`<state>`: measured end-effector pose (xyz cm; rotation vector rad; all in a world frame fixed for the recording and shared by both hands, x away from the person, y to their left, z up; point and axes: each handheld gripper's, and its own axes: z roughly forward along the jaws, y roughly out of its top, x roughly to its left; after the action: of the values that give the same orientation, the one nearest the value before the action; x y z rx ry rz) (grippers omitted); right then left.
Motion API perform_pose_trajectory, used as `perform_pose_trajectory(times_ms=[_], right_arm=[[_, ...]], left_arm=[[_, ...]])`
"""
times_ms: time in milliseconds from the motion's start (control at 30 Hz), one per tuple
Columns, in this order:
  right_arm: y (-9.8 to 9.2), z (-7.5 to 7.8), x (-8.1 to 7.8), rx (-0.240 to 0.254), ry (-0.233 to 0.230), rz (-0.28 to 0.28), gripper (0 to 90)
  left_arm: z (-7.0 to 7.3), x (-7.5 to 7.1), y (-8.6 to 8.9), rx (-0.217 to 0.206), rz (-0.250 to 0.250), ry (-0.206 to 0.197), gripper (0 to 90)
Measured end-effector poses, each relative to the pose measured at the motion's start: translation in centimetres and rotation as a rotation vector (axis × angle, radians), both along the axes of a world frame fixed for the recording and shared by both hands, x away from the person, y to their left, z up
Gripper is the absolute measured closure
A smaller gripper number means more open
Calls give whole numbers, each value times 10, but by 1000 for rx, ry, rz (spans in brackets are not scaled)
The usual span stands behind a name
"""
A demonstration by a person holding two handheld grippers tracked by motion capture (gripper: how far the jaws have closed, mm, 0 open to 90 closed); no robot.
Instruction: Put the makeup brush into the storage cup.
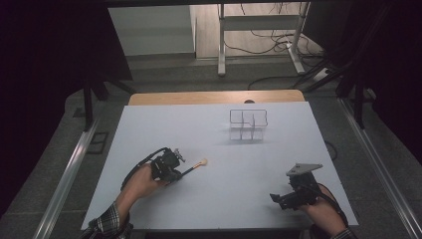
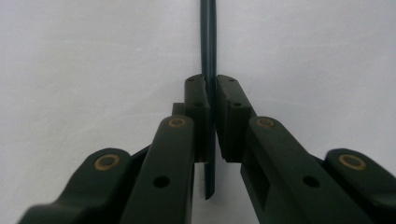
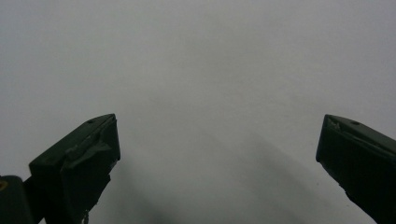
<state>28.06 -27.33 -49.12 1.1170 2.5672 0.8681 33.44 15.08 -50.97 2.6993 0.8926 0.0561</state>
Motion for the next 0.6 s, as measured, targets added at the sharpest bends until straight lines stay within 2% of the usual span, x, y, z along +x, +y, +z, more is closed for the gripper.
perform_pose_trajectory(times_ms=[67, 400, 600], right_arm=[[0, 0, 0, 1, -1, 0, 0], [0, 0, 0, 2, 0, -1, 0], [0, 0, 0, 4, -4, -1, 0]], left_arm=[[-1, 0, 2, -16, 8, 2, 850], [-1, 0, 3, -31, 8, -7, 849], [5, -2, 1, -70, 6, -25, 850]])
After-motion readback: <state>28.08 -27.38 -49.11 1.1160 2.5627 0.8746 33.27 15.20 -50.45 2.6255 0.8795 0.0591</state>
